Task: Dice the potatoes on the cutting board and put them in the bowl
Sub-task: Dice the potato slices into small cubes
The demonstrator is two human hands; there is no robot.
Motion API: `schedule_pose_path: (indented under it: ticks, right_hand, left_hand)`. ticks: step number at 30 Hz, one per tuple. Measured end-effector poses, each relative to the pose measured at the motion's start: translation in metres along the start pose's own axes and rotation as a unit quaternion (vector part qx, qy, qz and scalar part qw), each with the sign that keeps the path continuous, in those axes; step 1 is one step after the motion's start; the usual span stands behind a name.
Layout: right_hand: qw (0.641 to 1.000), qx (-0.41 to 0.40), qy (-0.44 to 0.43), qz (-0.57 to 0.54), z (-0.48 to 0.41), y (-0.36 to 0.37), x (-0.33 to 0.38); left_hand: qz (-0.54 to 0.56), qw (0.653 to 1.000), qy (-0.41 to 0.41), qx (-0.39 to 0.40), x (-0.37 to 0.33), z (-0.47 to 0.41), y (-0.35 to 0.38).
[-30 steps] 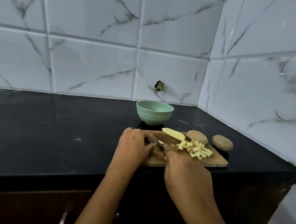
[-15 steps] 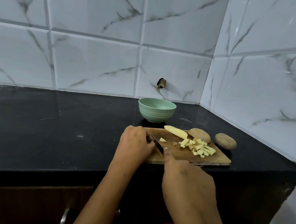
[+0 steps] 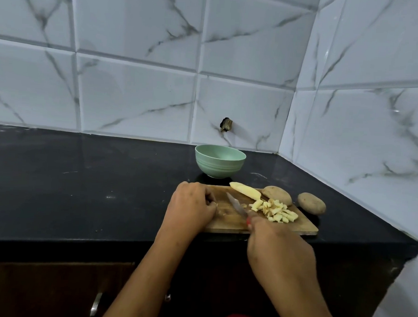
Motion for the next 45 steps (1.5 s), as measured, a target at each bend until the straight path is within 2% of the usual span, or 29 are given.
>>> schedule_pose_path:
  ticks: [4,7,11,19,26,29,31,34,37,45]
  right_hand:
    - [0.998,-0.016,0.068,-0.010,0.002,-0.003,-0.028]
    - [0.992,-0.007,0.092,-0.090,0.000,-0.007,-0.044]
    - [0.970,0.045,0.123,-0.205,-0.002,-0.009,-0.057]
    - [0.931,0.045,0.181,-0.314,0.000,-0.010,-0.078]
    - [0.929,0.030,0.167,-0.328,0.000,-0.006,-0.075]
    - [0.931,0.022,0.167,-0.324,-0.002,-0.003,-0.076]
    - [0.930,0.019,0.171,-0.326,-0.003,-0.001,-0.078]
    - [0.927,0.014,0.174,-0.331,-0.004,0.000,-0.082]
    - [0.920,0.010,0.184,-0.346,-0.004,0.003,-0.088]
    - [0.911,-0.002,0.188,-0.367,-0.010,0.007,-0.094]
  left_hand:
    - [0.006,0.998,0.002,0.067,-0.001,-0.006,0.001]
    - [-0.029,0.996,0.017,0.080,-0.004,-0.012,0.002]
    - [-0.062,0.993,0.055,0.082,-0.013,-0.024,0.010]
    - [0.001,0.981,0.057,0.185,-0.033,-0.053,0.040]
    - [0.101,0.960,0.072,0.250,-0.038,-0.062,0.051]
    - [0.099,0.967,0.101,0.214,-0.037,-0.074,0.050]
    - [0.058,0.968,0.134,0.202,-0.037,-0.082,0.054]
    - [-0.030,0.944,0.184,0.273,-0.039,-0.086,0.063]
    - [-0.002,0.933,0.157,0.324,-0.037,-0.085,0.070]
    - [0.084,0.945,0.153,0.275,-0.037,-0.081,0.064]
Point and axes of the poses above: each hand's wrist, its own z-axis away from the middle knuckle, its own y-axis out of the palm, x = y × z, the point moved 2 cm from there along -z, towards the middle knuckle, and after that the axes turned 10 degrees about -x, right-handed, at the moved point
